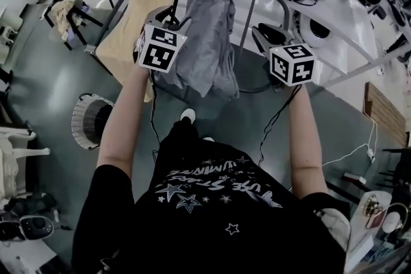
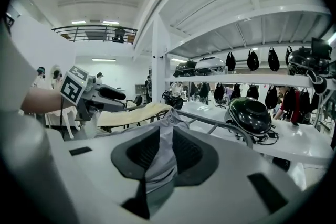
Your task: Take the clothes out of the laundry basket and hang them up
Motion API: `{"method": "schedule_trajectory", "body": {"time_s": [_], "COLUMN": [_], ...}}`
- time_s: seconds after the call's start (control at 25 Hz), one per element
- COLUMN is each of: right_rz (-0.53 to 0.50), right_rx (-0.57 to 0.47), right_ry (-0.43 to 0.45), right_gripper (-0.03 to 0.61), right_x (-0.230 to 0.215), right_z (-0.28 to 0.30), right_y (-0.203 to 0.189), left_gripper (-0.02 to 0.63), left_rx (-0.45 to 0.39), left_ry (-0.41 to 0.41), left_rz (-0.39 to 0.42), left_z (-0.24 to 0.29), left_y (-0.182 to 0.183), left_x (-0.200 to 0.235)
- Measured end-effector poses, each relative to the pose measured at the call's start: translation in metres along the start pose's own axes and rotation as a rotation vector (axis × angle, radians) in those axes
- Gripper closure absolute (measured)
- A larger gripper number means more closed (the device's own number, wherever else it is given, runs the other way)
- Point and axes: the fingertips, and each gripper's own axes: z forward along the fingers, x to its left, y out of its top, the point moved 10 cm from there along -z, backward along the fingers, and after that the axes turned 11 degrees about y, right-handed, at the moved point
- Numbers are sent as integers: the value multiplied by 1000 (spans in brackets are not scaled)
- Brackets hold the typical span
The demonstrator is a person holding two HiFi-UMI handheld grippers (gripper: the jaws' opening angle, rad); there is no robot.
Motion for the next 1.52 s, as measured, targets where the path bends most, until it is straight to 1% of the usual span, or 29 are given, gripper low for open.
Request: {"method": "schedule_trajectory", "body": {"time_s": [0.12, 0.16, 0.2, 0.28, 0.52, 0.68, 0.88, 1.0, 1.12, 1.24, 1.52], "right_rz": [0, 2, 6, 15, 6, 13, -9, -11, -24, -12, 13], "right_rx": [-41, -55, -68, -84, -88, -93, -96, -104, -98, -92, -113], "right_ry": [23, 29, 36, 60, 120, 151, 89, 86, 80, 71, 53], "right_gripper": [514, 534, 549, 560, 565, 568, 569, 569, 569, 571, 571], "right_x": [9, 12, 14, 19, 35, 50, 78, 109, 140, 164, 227], "right_z": [0, 1, 2, 7, 27, 34, 32, 28, 22, 9, -33], "right_y": [-2, -2, -2, -4, -7, -9, -13, -15, -21, -30, -42], "left_gripper": [431, 447, 465, 492, 543, 557, 566, 572, 578, 580, 580], "left_rx": [-29, -34, -34, -28, -21, -10, 19, 20, 17, 23, 21], "left_ry": [82, 106, 127, 158, 239, 241, 234, 233, 231, 232, 219], "left_rz": [-52, -69, -88, -120, -141, -201, -235, -261, -254, -244, -257], "left_z": [-28, -35, -42, -53, -65, -72, -104, -135, -165, -194, -271], "left_y": [-10, -14, -18, -27, -49, -66, -94, -110, -122, -129, -148], "left_x": [0, 2, 3, 7, 19, 17, 11, 16, 20, 18, 4]}}
